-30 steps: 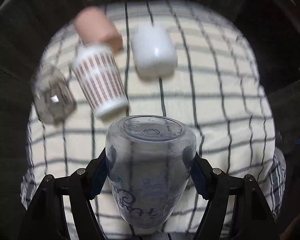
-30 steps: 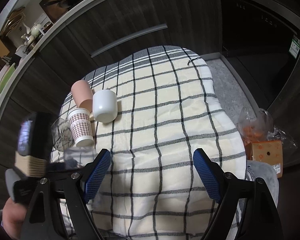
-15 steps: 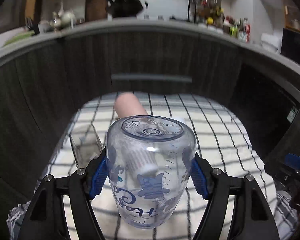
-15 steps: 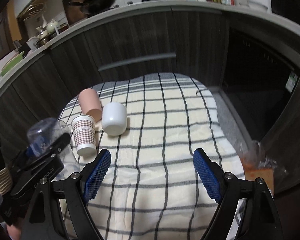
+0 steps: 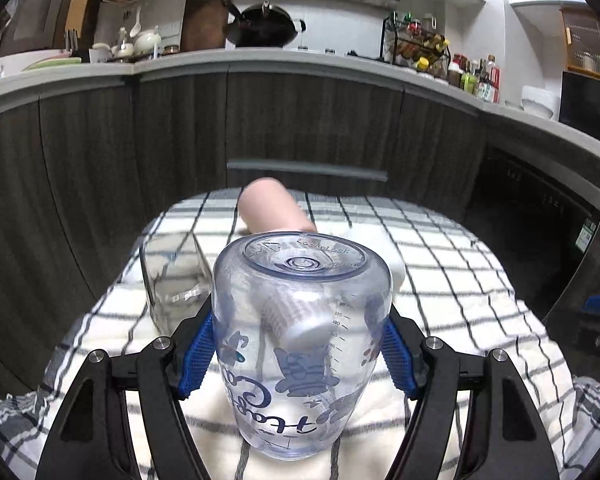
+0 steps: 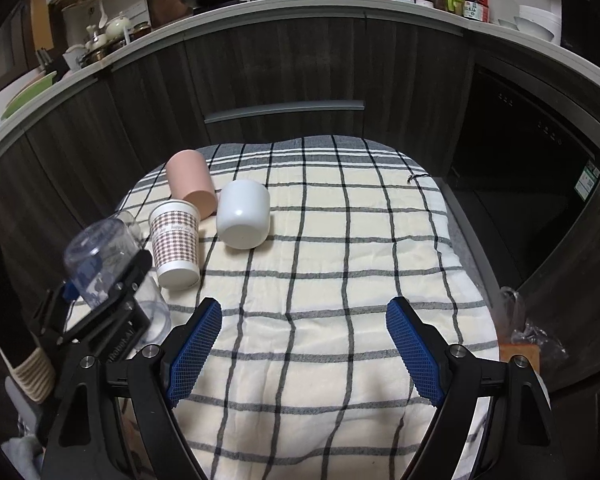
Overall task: Flip cup upside down
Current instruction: 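Rotate the clear cup with the left gripper so its base faces up, then lower the clear cup onto the cloth beside the paper cup and open the left gripper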
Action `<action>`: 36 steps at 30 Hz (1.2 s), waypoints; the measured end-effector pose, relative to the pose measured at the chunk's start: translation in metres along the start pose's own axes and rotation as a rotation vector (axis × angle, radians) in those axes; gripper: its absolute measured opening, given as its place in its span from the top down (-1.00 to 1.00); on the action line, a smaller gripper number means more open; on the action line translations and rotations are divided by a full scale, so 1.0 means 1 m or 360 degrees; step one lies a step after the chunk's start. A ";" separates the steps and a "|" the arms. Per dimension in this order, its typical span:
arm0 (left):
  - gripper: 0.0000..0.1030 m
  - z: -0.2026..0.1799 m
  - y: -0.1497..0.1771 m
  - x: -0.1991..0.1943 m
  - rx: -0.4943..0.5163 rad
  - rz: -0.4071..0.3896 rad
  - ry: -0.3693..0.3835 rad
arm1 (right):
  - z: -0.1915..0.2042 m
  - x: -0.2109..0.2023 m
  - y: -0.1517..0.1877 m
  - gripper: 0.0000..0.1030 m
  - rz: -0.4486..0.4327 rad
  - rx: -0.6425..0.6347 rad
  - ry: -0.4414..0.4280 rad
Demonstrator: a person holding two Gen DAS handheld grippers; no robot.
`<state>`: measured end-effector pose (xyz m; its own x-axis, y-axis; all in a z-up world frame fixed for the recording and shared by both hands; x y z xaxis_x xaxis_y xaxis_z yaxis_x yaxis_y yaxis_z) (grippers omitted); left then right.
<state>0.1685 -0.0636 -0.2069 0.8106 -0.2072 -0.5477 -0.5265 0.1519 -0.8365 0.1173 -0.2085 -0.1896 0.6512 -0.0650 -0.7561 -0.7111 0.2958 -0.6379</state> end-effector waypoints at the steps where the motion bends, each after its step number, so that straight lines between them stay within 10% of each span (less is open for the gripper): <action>1: -0.40 -0.002 0.005 0.001 0.0010 0.0018 -0.0001 | 0.000 0.000 0.001 -0.64 0.0006 -0.0002 0.0002; 36: -0.81 0.004 -0.008 -0.091 0.0060 0.0042 -0.0103 | 0.008 -0.049 -0.010 -0.63 -0.0142 -0.0024 -0.0051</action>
<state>0.1001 -0.0418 -0.1509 0.8121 -0.1400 -0.5664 -0.5387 0.1930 -0.8201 0.0944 -0.2010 -0.1450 0.7203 -0.0599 -0.6911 -0.6535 0.2757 -0.7050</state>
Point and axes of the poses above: each gripper's, at about its wrist camera, not at the fingertips, and x roughly the way its jaws point, z to its left, y to its underside, the point moved 10 cm from there along x, roughly the way its jaws point, and after that the axes turned 7 degrees about x, right-handed, at the moved point
